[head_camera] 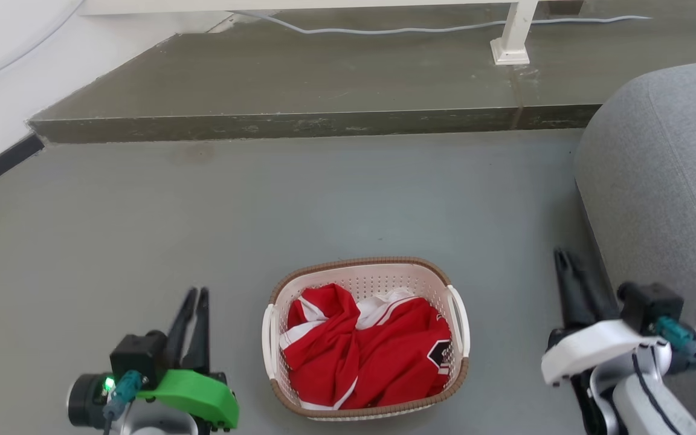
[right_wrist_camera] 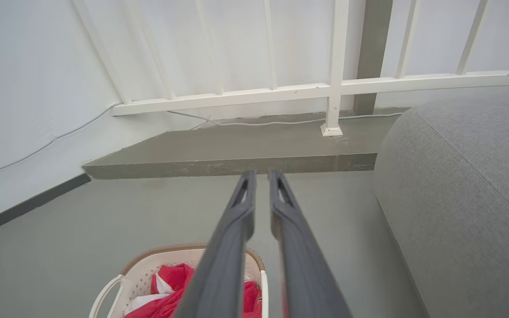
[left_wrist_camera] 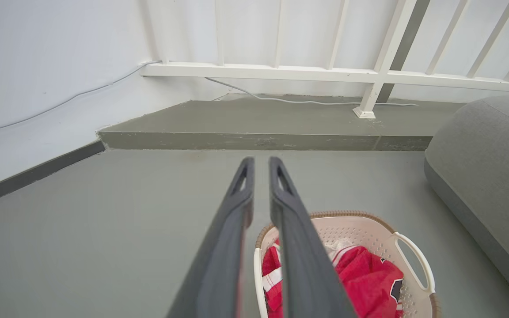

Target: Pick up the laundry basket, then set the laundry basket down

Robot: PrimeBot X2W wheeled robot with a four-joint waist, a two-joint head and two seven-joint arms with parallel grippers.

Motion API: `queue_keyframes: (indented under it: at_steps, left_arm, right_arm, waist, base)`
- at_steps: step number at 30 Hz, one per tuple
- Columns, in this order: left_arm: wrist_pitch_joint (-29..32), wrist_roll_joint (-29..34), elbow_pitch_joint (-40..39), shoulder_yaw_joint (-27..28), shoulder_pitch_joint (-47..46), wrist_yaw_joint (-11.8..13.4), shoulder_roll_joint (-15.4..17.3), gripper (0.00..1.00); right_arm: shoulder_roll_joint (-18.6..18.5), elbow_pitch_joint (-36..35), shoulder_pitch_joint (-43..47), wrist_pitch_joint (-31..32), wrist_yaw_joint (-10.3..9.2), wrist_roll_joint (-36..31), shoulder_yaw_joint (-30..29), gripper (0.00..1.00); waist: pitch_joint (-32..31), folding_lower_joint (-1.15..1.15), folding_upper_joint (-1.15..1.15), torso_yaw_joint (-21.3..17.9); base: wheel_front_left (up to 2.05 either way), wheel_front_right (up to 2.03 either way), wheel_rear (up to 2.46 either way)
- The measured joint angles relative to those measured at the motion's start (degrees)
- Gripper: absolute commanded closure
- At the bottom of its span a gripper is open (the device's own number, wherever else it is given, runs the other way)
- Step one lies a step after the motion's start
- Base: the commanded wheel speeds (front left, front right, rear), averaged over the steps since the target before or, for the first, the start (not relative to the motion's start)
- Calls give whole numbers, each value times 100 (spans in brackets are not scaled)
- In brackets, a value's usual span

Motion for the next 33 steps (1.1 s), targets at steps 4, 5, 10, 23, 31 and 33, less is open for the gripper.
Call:
queue_keyframes:
  at_steps: [4,5,10,23,31,33]
  left_arm:
    - [0,-104,19,0,87,-10,-18,100]
    - [0,-143,15,9,88,-35,-19,100]
    - [11,-465,-4,63,120,-103,-33,100]
    - [283,-1521,-25,354,143,-253,-140,100]
    - [410,-2048,-16,535,143,-343,-144,100]
    - [459,-2237,-12,597,142,-363,-144,100]
  right_arm:
    - [73,36,115,9,22,94,3,100]
    - [77,33,115,9,25,143,0,100]
    - [99,8,119,11,107,442,-38,100]
    - [172,-24,125,256,257,1590,-311,100]
    - [220,-23,124,427,319,2173,-486,100]
    - [222,-21,124,448,361,2339,-522,100]
  waist:
    - [-3,0,0,0]
    - [-6,0,0,0]
    - [-43,0,0,2]
    - [-113,0,0,7]
    - [-154,0,0,9]
    - [-164,0,0,10]
  base:
    - [0,0,0]
    - [0,0,0]
    - [0,0,0]
    - [0,0,0]
    - [0,0,0]
    - [0,0,0]
